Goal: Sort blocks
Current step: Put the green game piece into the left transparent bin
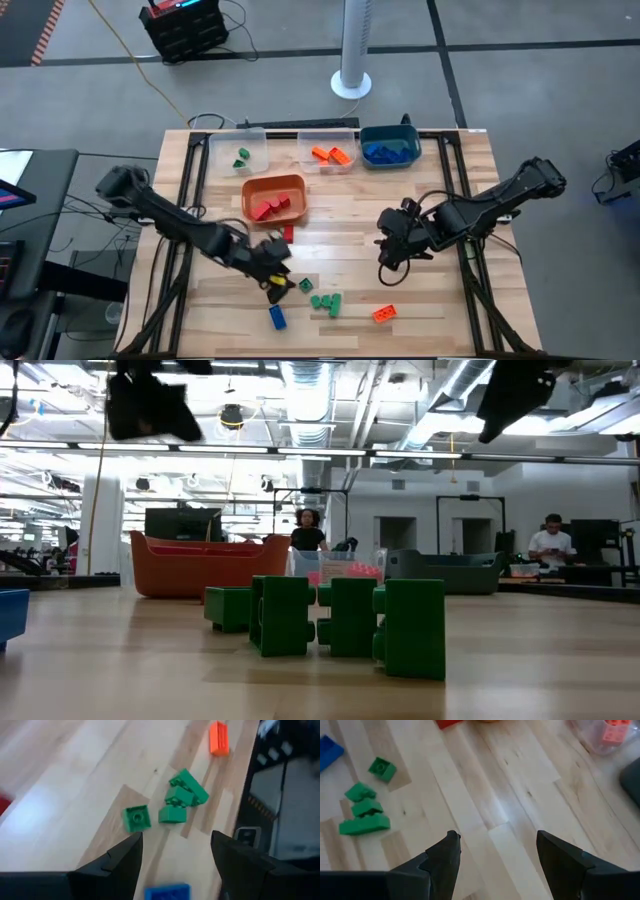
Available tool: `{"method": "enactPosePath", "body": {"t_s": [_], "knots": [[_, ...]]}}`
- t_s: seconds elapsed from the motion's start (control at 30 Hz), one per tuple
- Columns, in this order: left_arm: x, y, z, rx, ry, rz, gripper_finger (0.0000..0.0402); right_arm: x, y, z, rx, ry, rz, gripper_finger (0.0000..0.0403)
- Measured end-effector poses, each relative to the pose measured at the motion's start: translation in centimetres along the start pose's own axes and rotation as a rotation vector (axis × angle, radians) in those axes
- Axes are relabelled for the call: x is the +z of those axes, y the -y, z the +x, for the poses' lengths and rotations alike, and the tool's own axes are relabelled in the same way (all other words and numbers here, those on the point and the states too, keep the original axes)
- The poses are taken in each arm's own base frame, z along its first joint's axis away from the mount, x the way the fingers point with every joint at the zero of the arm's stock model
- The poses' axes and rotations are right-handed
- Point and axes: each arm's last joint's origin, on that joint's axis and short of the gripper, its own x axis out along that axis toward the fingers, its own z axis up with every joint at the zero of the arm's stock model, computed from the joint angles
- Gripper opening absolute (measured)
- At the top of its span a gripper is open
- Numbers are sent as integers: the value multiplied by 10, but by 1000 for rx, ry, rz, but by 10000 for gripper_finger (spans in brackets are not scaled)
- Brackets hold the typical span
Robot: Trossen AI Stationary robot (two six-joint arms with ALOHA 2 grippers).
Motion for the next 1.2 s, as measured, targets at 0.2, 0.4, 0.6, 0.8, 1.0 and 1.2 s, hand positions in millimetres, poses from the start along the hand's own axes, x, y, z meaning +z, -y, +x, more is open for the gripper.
{"method": "enactPosePath", "body": {"t_s": [0.2, 0.4, 0.6, 0.8, 1.0, 1.2], "knots": [[-7, -3, 50, 39, -116, -31, 224, 3, 0, 1, 6, 21, -8, 265], [-7, 4, 78, 167, -183, -14, 224, 1, -3, -1, 19, 25, -11, 265], [0, 16, 92, 304, -257, 300, 224, 1, -3, -1, 19, 24, -15, 265], [12, 21, 99, 278, -253, 333, 224, 1, -3, -1, 18, 23, -14, 265], [13, 17, 106, 268, -292, 400, 224, 1, -3, -1, 20, 26, -11, 265], [6, 11, 126, 218, -357, 388, 224, 1, -3, -1, 20, 26, -10, 265]]}}
